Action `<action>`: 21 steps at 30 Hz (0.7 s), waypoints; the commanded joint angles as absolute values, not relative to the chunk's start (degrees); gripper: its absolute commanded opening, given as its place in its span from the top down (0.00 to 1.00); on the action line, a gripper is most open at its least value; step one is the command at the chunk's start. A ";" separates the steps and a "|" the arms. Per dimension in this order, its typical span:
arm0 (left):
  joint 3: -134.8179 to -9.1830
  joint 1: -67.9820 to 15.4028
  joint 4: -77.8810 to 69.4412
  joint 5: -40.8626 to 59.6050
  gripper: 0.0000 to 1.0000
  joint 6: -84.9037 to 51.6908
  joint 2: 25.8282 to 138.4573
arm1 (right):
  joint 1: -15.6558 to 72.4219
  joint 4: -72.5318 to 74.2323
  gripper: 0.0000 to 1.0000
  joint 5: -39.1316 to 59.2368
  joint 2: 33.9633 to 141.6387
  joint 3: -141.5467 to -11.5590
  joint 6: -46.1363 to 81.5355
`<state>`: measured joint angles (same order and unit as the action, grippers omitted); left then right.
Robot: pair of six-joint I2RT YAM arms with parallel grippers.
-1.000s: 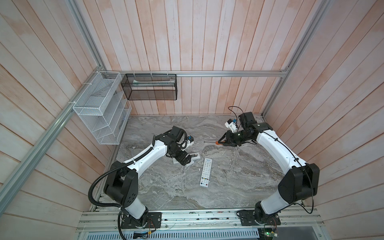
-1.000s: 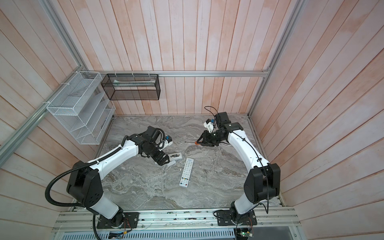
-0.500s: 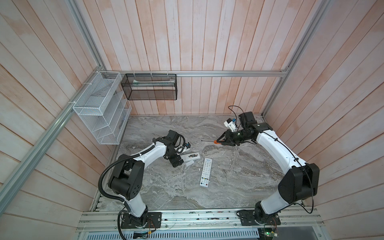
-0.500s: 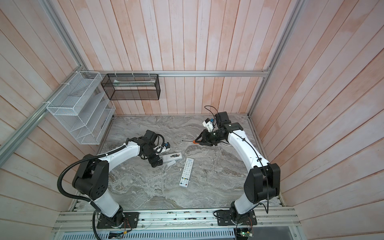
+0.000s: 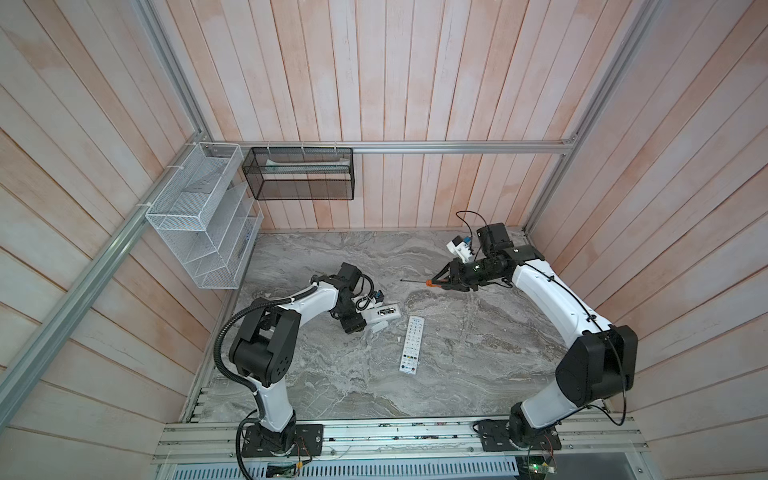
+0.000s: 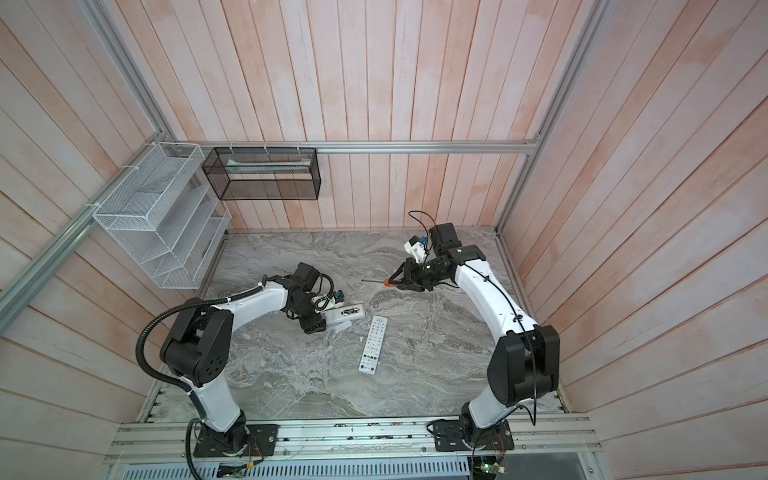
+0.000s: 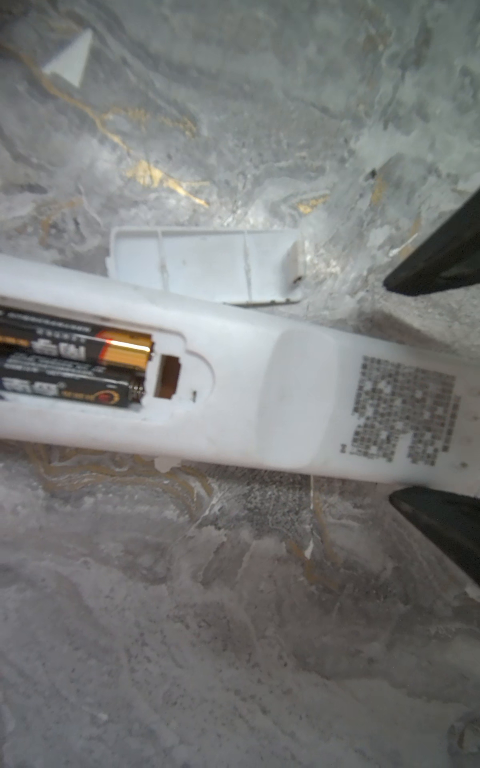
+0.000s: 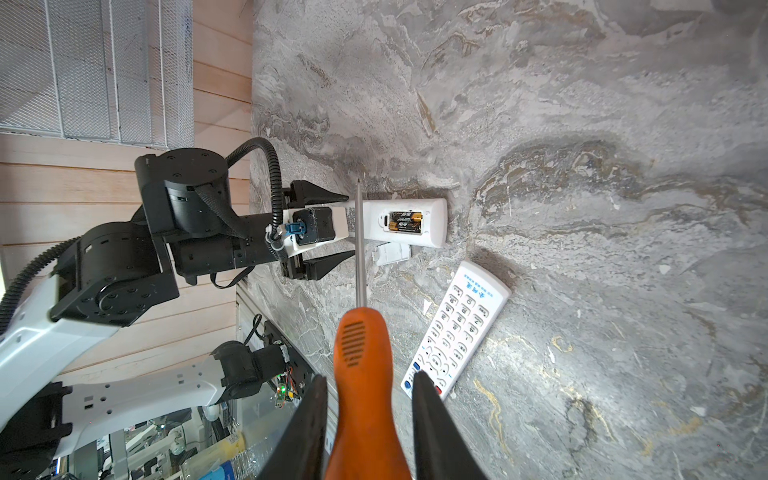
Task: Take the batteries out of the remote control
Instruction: 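Grip the opened remote with the left gripper and bring the screwdriver tip to the batteries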
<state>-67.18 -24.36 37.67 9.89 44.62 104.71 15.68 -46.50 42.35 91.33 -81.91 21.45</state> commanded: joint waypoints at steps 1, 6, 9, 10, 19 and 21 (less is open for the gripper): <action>-68.42 -24.38 37.23 10.44 0.34 46.92 106.10 | 15.55 -46.08 1.00 44.34 92.32 -83.95 21.60; -67.86 -24.76 36.41 10.99 0.41 47.61 106.73 | 15.56 -46.66 1.00 44.38 92.62 -84.86 21.33; -67.64 -25.11 35.95 10.73 0.46 47.41 107.05 | 15.51 -46.58 1.00 44.33 92.50 -84.90 21.42; -67.42 -25.29 35.67 10.62 0.48 47.44 107.00 | 15.55 -46.50 1.00 44.54 92.55 -84.83 21.52; -59.25 -28.85 30.24 11.69 0.57 49.47 102.45 | 15.82 -60.27 1.00 44.01 96.36 -88.73 15.54; -58.21 -29.63 29.57 11.19 0.59 49.59 101.99 | 16.01 -64.79 1.00 41.41 97.62 -90.12 13.93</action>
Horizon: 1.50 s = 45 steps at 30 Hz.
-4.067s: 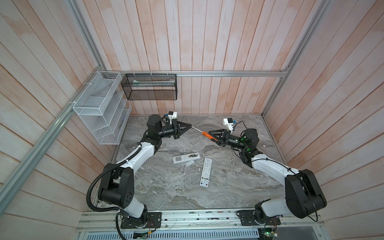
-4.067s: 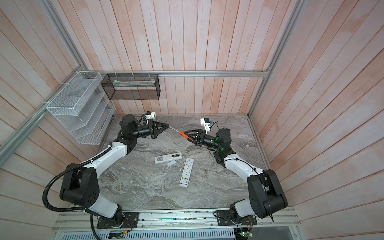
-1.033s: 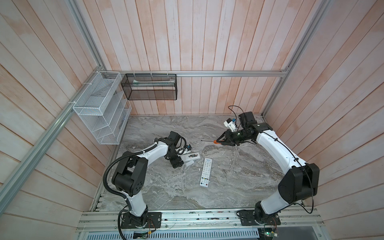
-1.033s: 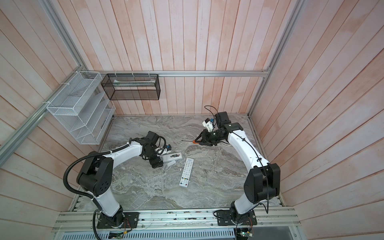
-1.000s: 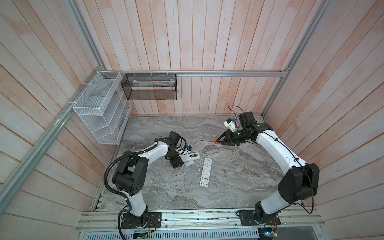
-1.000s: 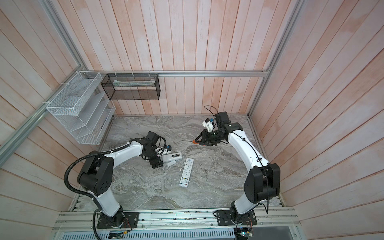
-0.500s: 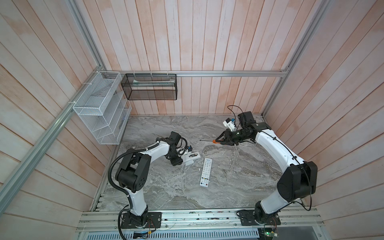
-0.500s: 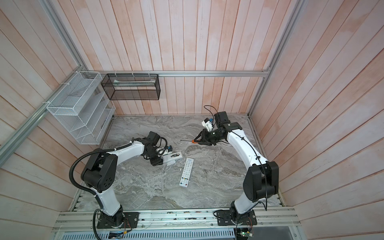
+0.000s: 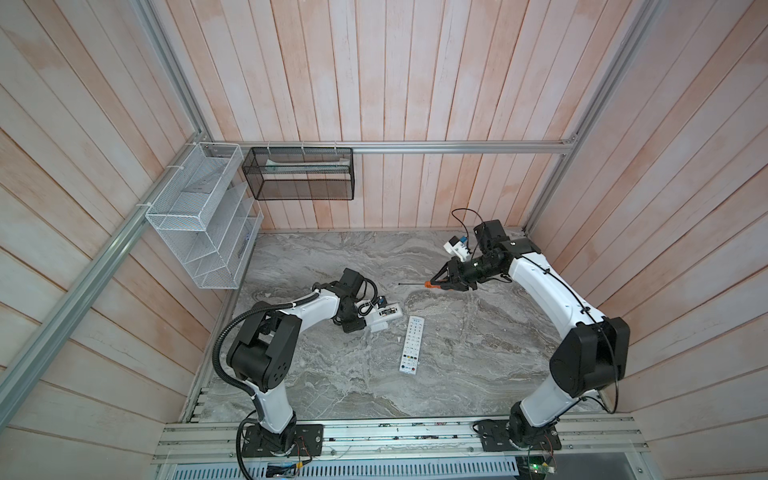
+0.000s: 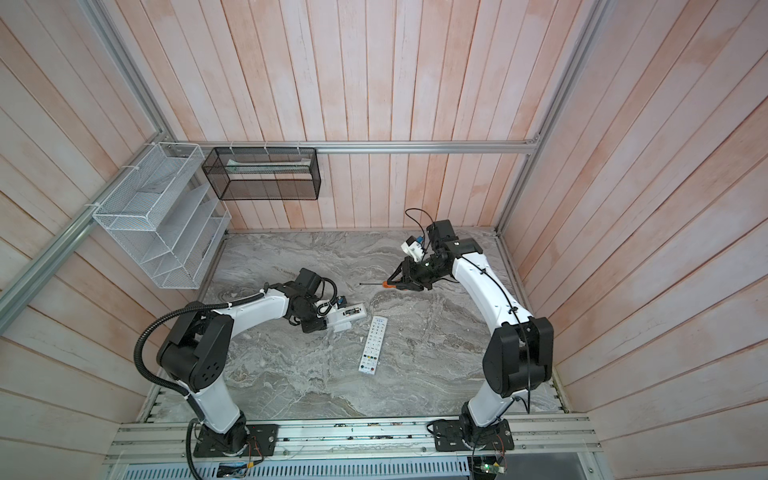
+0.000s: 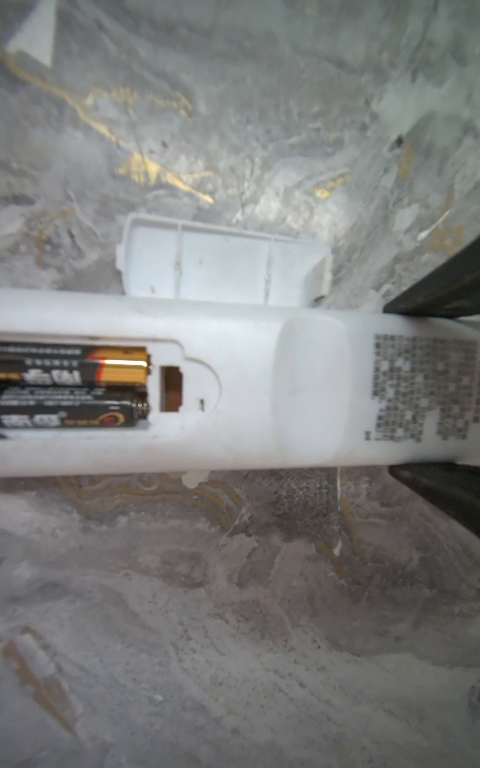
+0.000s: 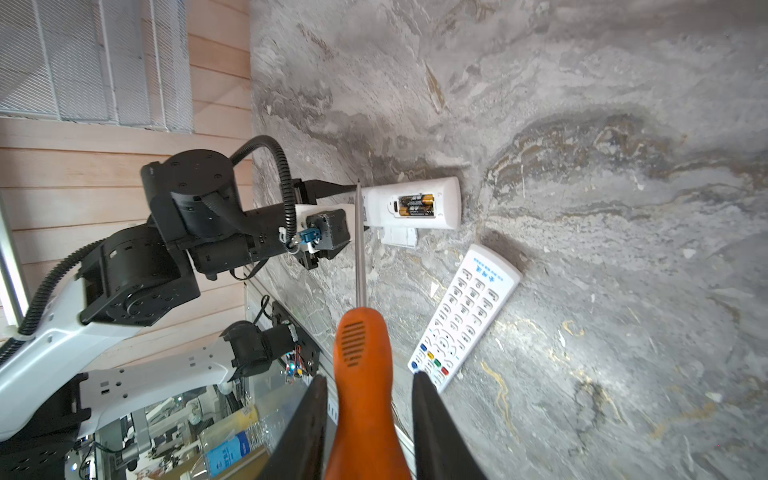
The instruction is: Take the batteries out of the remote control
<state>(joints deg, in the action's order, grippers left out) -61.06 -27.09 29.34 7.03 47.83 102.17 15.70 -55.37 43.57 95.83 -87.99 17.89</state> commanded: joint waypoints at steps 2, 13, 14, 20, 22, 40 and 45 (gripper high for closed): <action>-57.93 -30.21 29.02 11.36 0.61 49.65 101.65 | 16.50 -66.41 1.00 39.23 97.86 -90.31 13.80; -57.48 -32.80 27.98 13.90 0.64 50.68 101.80 | 22.11 -72.94 1.00 32.50 101.60 -93.44 14.24; -57.49 -33.18 27.80 13.57 0.64 50.64 101.90 | 22.26 -72.53 1.00 32.15 101.76 -93.53 14.28; -57.09 -34.94 26.94 11.89 0.70 50.47 102.00 | 23.46 -66.10 1.00 27.26 100.74 -93.30 14.98; -56.86 -35.05 26.98 12.22 0.70 50.45 101.72 | 23.60 -65.58 1.00 27.33 101.58 -93.32 14.95; -57.72 -35.33 27.42 11.77 0.72 49.95 102.29 | 24.04 -65.72 1.00 24.82 102.79 -90.37 11.16; -57.48 -35.33 27.33 11.82 0.72 49.92 102.09 | 24.11 -64.86 1.00 25.56 102.40 -88.68 9.96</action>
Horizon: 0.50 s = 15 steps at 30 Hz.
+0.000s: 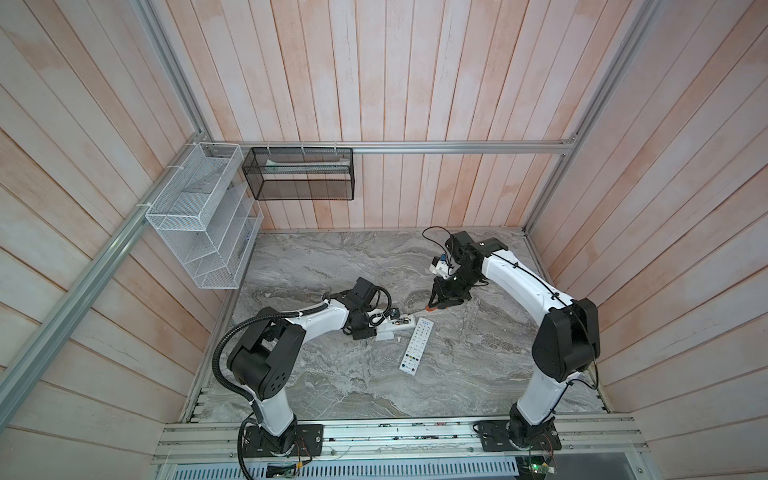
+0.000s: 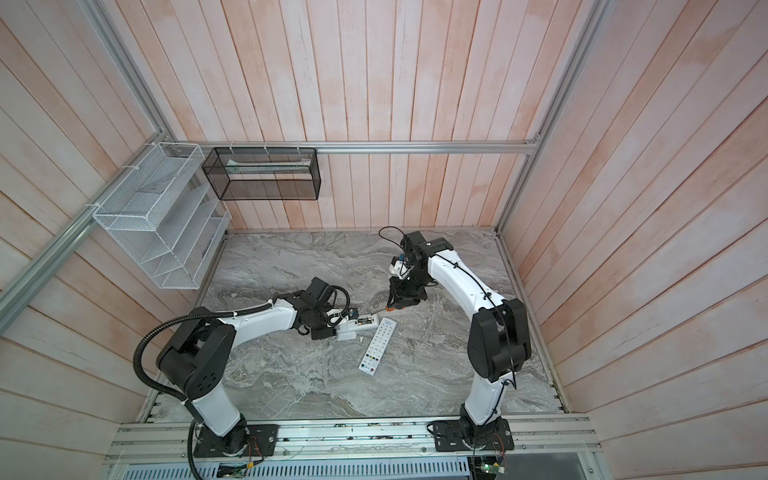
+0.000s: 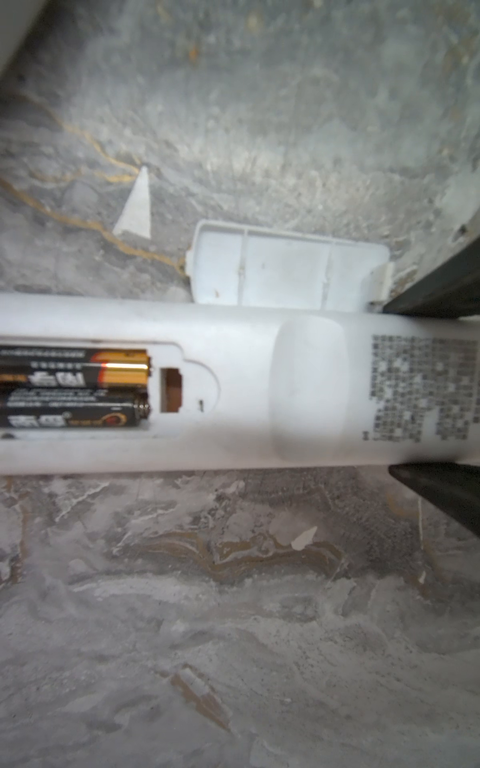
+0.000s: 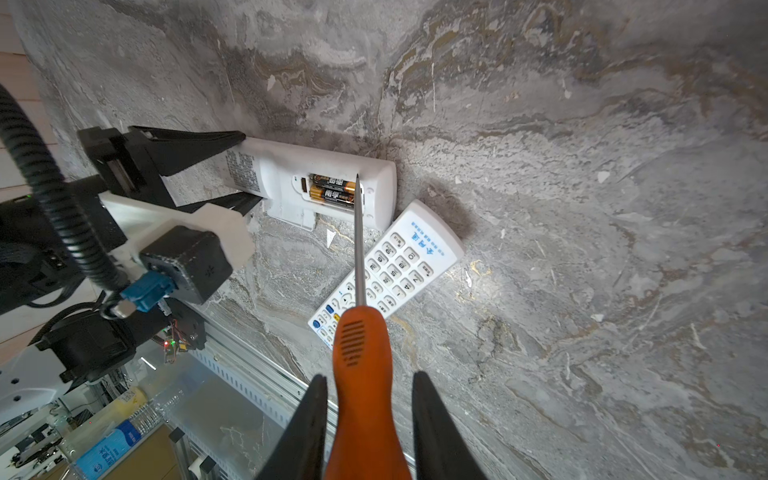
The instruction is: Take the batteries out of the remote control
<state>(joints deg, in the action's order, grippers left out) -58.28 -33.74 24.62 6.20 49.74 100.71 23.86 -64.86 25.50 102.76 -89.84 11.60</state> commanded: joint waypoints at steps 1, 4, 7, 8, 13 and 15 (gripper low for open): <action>-57.40 -35.33 27.34 11.89 0.72 49.93 102.08 | 24.17 -64.80 1.00 25.55 102.23 -88.31 9.84; -57.39 -35.33 27.34 11.85 0.72 49.97 101.97 | 24.18 -64.70 1.00 25.48 101.88 -87.64 9.67; -57.39 -35.33 27.33 11.84 0.72 49.99 102.03 | 24.18 -64.69 1.00 25.68 101.21 -87.67 9.67; -57.32 -35.35 27.38 11.82 0.72 50.03 101.99 | 24.17 -64.64 1.00 25.81 100.81 -87.88 9.67; -57.04 -35.33 27.33 11.83 0.72 50.16 101.87 | 24.18 -64.76 1.00 26.88 98.03 -88.36 9.10; -56.96 -35.33 27.30 11.86 0.72 50.10 101.87 | 24.24 -64.92 1.00 27.32 96.95 -87.72 8.97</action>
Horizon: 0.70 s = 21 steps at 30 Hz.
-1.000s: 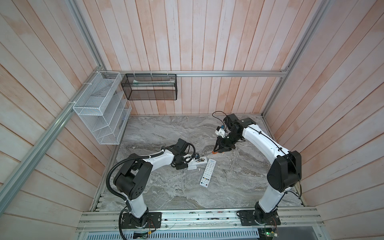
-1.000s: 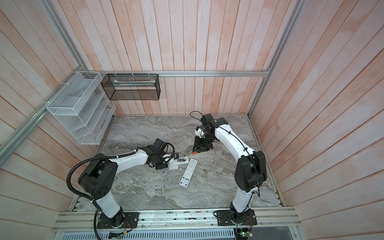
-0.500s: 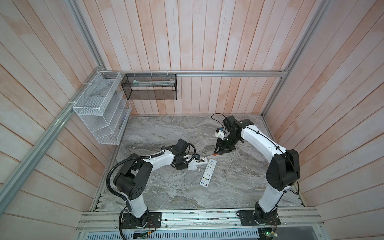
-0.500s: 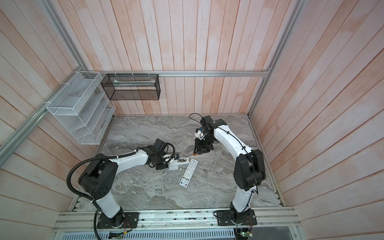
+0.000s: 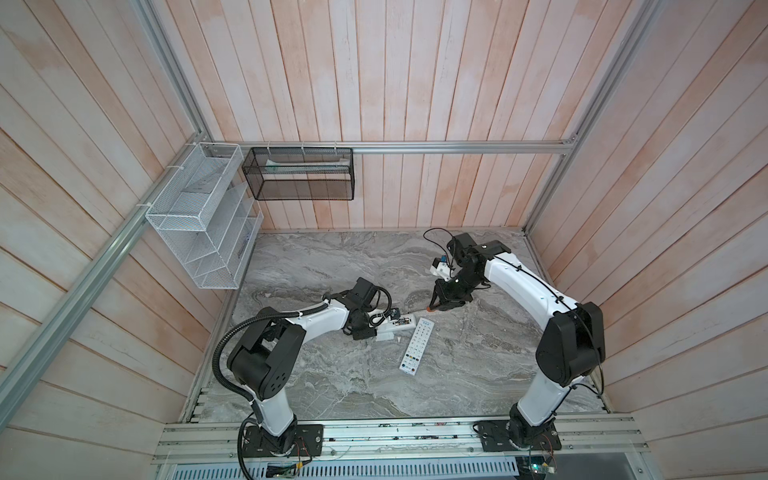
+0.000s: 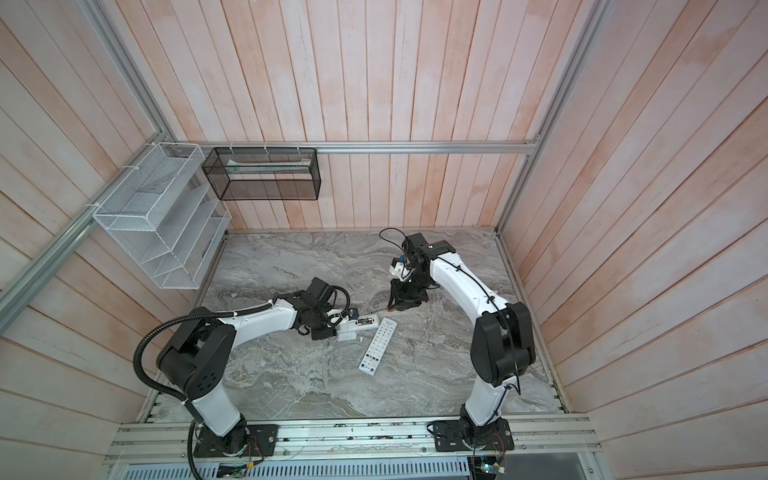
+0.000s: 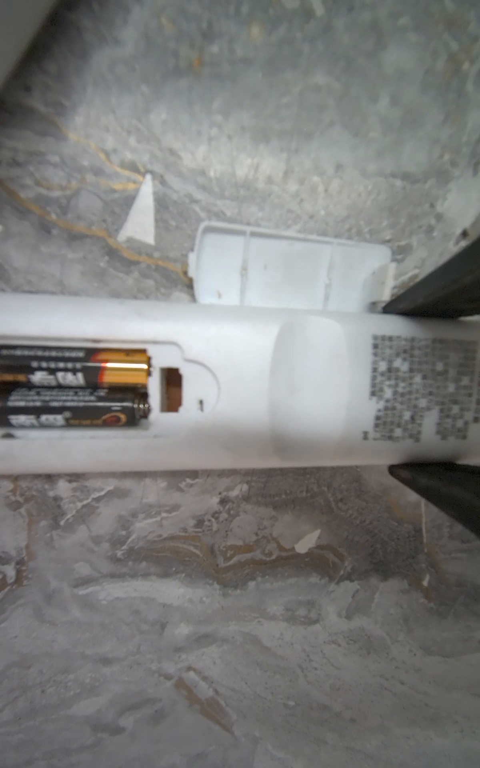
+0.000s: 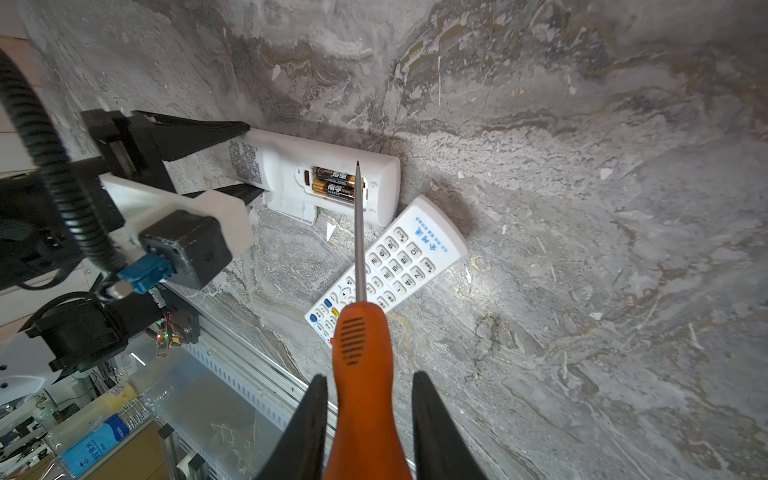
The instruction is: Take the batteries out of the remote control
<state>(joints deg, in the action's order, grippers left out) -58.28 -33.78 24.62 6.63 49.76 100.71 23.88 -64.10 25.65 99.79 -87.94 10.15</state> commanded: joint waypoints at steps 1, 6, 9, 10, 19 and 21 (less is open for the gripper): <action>-56.95 -35.34 27.33 11.88 0.72 50.11 101.84 | 24.17 -65.02 1.00 27.58 96.46 -87.26 8.96; -56.95 -35.33 27.32 11.97 0.72 50.10 101.70 | 24.18 -65.20 1.00 28.30 94.80 -84.56 8.96; -56.95 -35.33 27.36 12.00 0.72 50.10 101.64 | 24.19 -65.20 1.00 28.64 95.05 -83.42 8.79; -56.95 -35.33 27.42 11.99 0.73 50.14 101.67 | 24.18 -65.21 1.00 28.35 95.34 -83.38 8.71; -56.78 -35.33 27.34 11.84 0.73 50.26 101.36 | 24.21 -65.40 1.00 24.39 97.93 -84.96 8.53; -56.77 -35.33 27.32 11.81 0.73 50.23 101.42 | 24.17 -65.19 1.00 23.78 98.35 -85.03 8.44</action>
